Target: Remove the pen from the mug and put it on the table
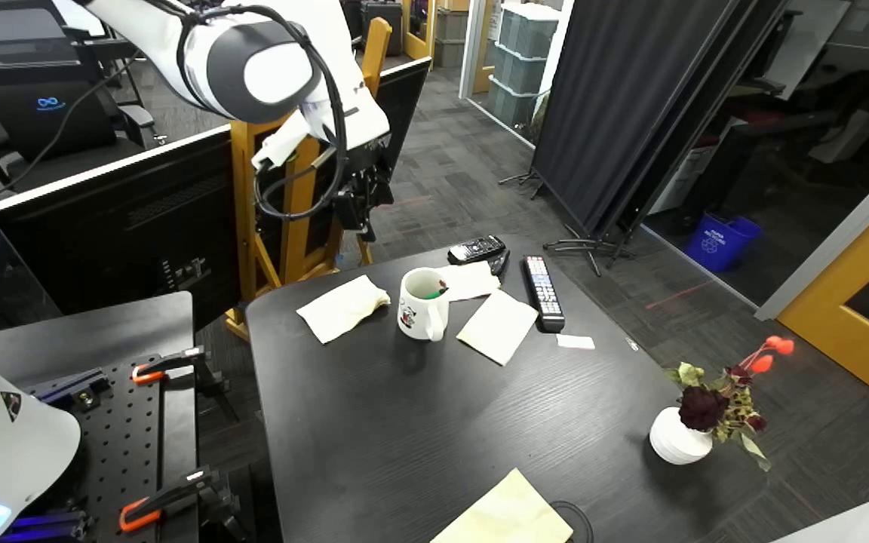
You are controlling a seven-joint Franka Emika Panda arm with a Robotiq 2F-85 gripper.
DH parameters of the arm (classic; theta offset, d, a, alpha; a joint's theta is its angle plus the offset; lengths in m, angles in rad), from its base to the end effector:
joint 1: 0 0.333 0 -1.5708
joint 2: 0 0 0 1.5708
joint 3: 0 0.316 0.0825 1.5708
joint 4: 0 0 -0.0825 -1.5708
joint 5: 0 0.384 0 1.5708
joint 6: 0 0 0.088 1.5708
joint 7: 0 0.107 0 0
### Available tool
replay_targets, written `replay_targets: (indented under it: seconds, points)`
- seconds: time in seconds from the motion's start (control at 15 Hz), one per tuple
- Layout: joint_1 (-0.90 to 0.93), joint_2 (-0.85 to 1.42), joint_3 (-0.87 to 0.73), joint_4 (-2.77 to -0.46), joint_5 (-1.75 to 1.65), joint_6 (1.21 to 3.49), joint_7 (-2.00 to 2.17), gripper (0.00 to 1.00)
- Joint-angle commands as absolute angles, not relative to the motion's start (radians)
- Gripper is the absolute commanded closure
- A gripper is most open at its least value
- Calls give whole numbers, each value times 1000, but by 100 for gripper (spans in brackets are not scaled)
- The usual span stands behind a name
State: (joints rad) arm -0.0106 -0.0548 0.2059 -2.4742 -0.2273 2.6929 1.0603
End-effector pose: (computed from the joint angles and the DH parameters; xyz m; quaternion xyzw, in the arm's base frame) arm 0.4830 0.1030 0.3390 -0.9333 0.3260 -0.1487 0.0238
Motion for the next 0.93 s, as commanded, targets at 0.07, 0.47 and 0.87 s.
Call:
replay_targets:
  seconds: [0.07,0.47,0.87]
  points:
    - [15,40,158,-2407,-408,2699,1280,0]
    - [-3,145,167,-2351,-519,2714,1402,0]
    - [2,226,136,-2293,-602,2709,1445,0]
